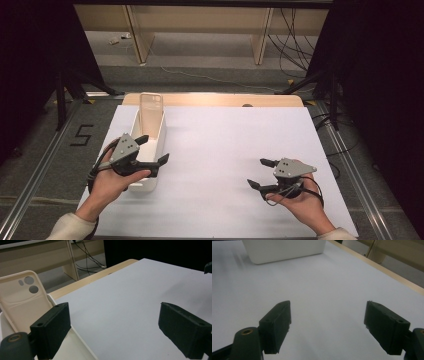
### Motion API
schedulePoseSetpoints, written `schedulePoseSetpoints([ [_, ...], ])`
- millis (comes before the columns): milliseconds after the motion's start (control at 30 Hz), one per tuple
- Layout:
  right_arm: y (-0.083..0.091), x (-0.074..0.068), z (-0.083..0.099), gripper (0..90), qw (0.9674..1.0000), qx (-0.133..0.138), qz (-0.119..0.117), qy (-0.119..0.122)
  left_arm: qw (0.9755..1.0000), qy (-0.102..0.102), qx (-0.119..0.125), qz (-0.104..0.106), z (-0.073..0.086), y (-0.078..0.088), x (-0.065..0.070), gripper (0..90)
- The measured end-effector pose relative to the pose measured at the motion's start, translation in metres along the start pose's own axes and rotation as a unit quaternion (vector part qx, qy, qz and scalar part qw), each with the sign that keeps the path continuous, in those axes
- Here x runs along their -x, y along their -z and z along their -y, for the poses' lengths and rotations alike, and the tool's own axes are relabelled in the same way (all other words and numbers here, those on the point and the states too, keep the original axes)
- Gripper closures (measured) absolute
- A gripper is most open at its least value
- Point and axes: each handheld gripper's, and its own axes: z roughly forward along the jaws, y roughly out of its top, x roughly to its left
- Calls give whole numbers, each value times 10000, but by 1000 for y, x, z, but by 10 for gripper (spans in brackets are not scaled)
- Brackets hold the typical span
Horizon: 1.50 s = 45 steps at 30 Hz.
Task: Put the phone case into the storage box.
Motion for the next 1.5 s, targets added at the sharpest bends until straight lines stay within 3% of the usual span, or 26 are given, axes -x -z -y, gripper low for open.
schedulePoseSetpoints([
  [400, 0, 0, 0, 231, 10000, 6, 2, -1, 9999, -75, -28, 119, 6, 1, 7, 103],
  [1500, 0, -1, 0, 231, 10000, 1, -6, 22, 9996, -203, -20, 191, 20, 3, 14, 110],
])
